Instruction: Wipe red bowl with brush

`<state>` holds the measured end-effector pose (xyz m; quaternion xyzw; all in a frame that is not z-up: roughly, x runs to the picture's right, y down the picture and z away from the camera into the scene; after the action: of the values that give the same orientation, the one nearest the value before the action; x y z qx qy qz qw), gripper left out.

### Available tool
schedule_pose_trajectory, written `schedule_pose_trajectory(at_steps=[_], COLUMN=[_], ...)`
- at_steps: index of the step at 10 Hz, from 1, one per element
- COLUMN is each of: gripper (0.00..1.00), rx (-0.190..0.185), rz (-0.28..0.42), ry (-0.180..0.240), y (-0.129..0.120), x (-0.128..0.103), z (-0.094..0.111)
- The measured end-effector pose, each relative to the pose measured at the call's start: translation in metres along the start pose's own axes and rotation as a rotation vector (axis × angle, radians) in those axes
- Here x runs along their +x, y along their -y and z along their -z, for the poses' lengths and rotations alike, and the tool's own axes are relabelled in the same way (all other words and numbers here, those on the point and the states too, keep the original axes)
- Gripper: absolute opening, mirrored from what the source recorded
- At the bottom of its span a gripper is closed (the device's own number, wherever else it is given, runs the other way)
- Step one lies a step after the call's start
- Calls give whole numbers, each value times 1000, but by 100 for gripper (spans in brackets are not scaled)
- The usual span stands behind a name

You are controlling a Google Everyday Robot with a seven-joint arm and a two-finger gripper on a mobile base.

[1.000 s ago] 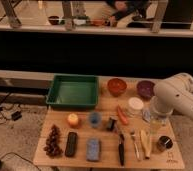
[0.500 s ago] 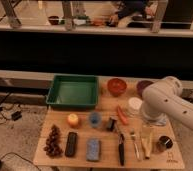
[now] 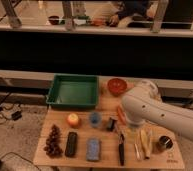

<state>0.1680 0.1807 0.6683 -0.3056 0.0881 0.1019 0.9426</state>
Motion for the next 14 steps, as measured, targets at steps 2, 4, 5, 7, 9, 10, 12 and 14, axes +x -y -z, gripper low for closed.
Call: schedule_pose_trajectory(at_steps=[2, 4, 5, 7, 9, 10, 12, 14], gripper=[80, 80, 80, 80, 80, 80, 80, 80], rx=[-14, -43, -58, -88, -118, -127, -155, -154], rz=[-85, -196, -258, -327, -382, -383, -348, -282], ry=[-7, 20, 47, 87, 113, 116, 125, 133], y=[-11, -21, -24, -29, -37, -41, -51, -51], x=[-11, -20, -18, -17, -11, -12, -19, -31], z=[-1, -4, -7, -14, -26, -30, -46, -58])
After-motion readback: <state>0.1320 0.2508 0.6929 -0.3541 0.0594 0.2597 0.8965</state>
